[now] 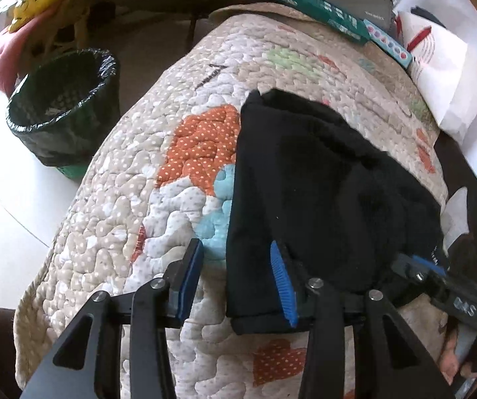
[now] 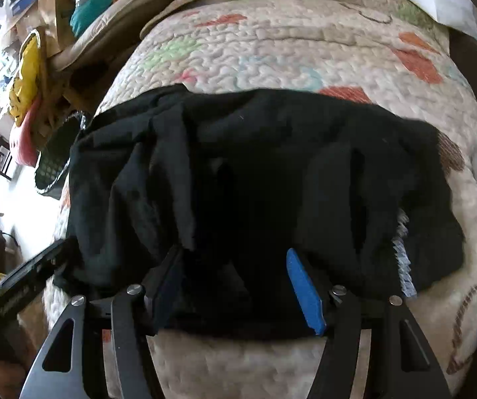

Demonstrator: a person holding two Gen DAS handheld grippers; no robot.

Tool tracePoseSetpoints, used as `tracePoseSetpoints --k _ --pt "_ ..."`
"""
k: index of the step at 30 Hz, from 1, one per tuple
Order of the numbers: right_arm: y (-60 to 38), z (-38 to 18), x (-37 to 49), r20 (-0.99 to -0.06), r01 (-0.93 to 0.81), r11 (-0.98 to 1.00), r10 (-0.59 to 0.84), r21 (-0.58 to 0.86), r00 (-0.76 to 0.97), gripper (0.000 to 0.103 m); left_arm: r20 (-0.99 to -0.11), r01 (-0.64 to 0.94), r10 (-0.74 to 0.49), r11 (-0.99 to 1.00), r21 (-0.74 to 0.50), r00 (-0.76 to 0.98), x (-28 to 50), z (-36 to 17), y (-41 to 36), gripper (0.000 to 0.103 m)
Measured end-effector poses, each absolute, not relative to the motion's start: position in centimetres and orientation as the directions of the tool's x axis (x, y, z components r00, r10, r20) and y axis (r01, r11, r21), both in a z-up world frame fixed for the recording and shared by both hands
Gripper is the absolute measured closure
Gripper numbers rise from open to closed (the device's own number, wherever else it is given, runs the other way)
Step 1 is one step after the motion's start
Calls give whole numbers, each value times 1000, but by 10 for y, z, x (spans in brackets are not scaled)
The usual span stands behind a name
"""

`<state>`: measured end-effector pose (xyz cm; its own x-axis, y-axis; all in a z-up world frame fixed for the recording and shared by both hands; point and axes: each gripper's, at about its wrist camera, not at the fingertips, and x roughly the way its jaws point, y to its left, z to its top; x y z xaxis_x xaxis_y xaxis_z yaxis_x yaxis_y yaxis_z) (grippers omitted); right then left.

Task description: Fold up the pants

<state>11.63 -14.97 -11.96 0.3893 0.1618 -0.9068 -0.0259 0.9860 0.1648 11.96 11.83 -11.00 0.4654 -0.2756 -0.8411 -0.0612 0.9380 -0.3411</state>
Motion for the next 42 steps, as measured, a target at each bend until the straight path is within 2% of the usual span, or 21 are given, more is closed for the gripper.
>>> tracePoseSetpoints --k 3,7,9,12,18,25,30,33,34,35,36,37,38,42 --pt "-179 -88 96 -839 19 973 187 229 512 37 -795 -49 -307 921 -387 524 117 -92 124 62" --pt "-253 -63 72 -750 193 930 118 313 651 36 -735 25 -375 898 -439 565 121 -57 112 54" --pt "-278 -70 72 -742 262 898 100 354 663 36 -721 108 -425 890 -443 547 131 -41 90 50" --pt "-303 -90 70 -749 351 835 106 425 654 36 -736 238 -464 886 -399 493 152 -25 45 49" --pt "-309 -121 74 -758 411 769 141 489 637 35 -739 412 -598 785 -462 310 209 -23 -58 45" --pt "-303 -136 81 -754 404 761 167 508 635 35 -791 537 -604 702 -467 102 240 -61 -163 45" --pt "-310 -138 81 -724 409 721 184 560 665 35 -842 623 -540 654 -429 -12 248 -84 -217 45" --pt "-309 -138 82 -721 400 731 178 553 670 42 -875 674 -481 629 -386 -52 249 -93 -240 45" --pt "-308 -138 83 -722 394 738 178 548 669 50 -885 686 -462 629 -366 -49 248 -94 -243 50" --pt "-306 -138 85 -725 386 747 182 541 664 56 -892 694 -450 632 -345 -33 247 -94 -245 61" --pt "-304 -138 86 -734 383 761 175 524 656 58 -903 706 -430 635 -315 -15 245 -94 -246 99" --pt "-303 -137 87 -736 378 769 172 515 654 67 -909 711 -417 633 -306 -20 242 -95 -246 103" --pt "-303 -136 88 -734 369 772 179 517 655 74 -907 711 -420 633 -307 -18 240 -95 -244 103" --pt "-295 -115 85 -707 312 799 189 515 682 79 -888 699 -460 643 -313 26 226 -80 -222 103"
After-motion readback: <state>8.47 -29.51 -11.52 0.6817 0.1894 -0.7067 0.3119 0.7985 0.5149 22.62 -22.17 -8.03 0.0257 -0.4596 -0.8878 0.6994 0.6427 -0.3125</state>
